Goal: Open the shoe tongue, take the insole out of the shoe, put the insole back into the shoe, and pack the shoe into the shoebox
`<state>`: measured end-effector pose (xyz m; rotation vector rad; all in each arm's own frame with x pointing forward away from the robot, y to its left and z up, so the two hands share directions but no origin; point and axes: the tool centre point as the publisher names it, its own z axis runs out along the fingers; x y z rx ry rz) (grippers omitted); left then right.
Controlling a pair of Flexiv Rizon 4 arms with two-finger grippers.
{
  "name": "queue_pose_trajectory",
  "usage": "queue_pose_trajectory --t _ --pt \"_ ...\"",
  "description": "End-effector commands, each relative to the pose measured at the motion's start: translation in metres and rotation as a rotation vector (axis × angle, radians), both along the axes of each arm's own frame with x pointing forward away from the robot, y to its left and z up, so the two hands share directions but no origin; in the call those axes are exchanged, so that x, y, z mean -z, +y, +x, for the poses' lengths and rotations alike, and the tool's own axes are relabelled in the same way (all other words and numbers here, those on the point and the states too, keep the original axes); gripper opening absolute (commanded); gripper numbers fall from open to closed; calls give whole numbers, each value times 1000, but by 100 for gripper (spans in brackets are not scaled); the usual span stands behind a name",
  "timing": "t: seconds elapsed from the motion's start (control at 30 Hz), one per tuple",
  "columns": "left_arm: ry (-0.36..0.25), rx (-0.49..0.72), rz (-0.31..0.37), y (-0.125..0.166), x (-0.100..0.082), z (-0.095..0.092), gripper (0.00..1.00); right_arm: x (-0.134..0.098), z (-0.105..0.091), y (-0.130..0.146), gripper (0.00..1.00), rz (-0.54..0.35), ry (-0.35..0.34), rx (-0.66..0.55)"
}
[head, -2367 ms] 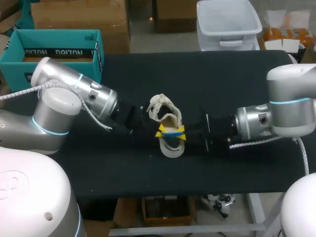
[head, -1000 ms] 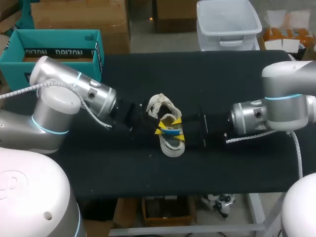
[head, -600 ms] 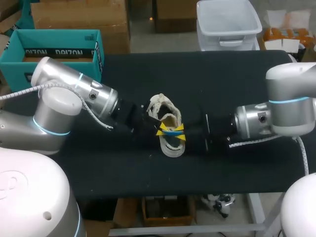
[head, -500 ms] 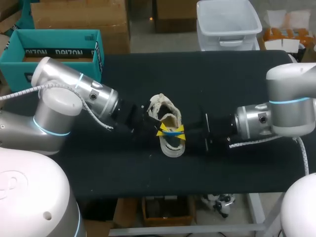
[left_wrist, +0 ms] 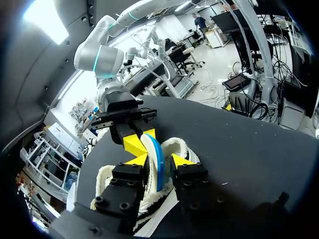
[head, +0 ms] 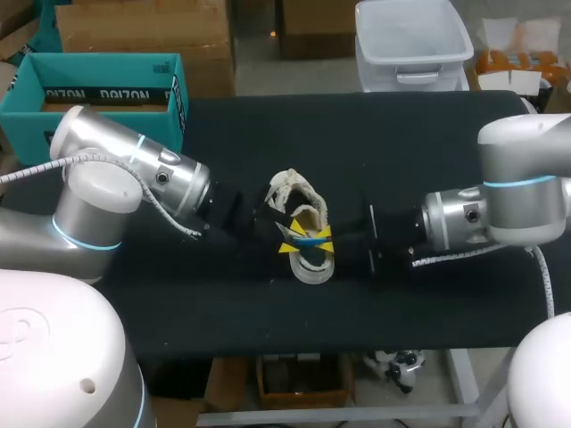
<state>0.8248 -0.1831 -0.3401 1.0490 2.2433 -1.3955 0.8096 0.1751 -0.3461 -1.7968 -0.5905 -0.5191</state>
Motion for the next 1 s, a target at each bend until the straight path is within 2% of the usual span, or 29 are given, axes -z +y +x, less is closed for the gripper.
queue_pose_trajectory --t 0.03,0.37,0.47,0.63,0.67,0.7,0.73,0.77,0.8,0.87,1.0 --pt "2 -10 6 -1 3 3 0 5 6 1 0 -1 5 -4" --pt "47 -47 24 1 14 19 0 13 28 4 0 -14 8 -17" --pt "50 -43 22 1 14 18 0 12 28 5 0 -19 13 -19" --pt "52 -18 30 0 12 12 0 5 19 3 0 -44 17 -10" --pt "52 -13 29 0 11 11 11 4 17 4 0 -46 17 -10" --pt "52 -8 29 0 9 9 45 4 15 5 0 -48 18 -11" --pt "51 -7 29 1 7 8 69 4 14 5 0 -53 19 -12" --pt "54 5 18 1 5 10 84 4 13 5 0 -58 20 -12" --pt "54 5 18 1 5 10 84 4 13 5 0 -58 20 -12" --pt "51 13 11 5 -3 7 100 8 10 5 0 -71 16 -15" --pt "50 24 2 9 -12 3 100 15 8 6 0 -98 3 -15"
